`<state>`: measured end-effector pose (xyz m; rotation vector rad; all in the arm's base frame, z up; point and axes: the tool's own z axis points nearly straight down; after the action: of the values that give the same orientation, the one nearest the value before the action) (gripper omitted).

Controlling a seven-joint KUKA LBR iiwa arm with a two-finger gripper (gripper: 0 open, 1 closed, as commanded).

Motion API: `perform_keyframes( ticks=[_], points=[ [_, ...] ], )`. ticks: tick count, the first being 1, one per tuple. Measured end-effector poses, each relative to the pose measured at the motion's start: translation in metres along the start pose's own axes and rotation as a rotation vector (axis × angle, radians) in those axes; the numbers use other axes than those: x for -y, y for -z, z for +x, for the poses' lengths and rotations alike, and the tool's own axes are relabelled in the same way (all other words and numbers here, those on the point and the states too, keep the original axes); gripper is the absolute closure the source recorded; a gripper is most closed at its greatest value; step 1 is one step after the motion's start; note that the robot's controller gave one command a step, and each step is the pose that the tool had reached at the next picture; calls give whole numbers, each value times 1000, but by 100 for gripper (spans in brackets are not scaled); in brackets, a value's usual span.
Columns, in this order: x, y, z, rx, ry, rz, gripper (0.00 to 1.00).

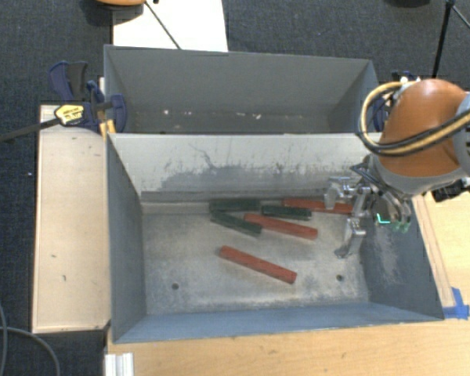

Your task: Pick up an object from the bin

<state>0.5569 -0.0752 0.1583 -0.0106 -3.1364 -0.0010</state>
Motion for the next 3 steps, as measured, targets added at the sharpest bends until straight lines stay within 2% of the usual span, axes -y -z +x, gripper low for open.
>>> perform_keyframes(
  ticks=[1, 2, 3],
  points=[
    [0, 4, -2, 8, 2, 1, 0],
    [-19, -57, -21, 14, -54, 0, 0],
    [-52, -87, -13, 7, 107, 0, 100]
  ],
)
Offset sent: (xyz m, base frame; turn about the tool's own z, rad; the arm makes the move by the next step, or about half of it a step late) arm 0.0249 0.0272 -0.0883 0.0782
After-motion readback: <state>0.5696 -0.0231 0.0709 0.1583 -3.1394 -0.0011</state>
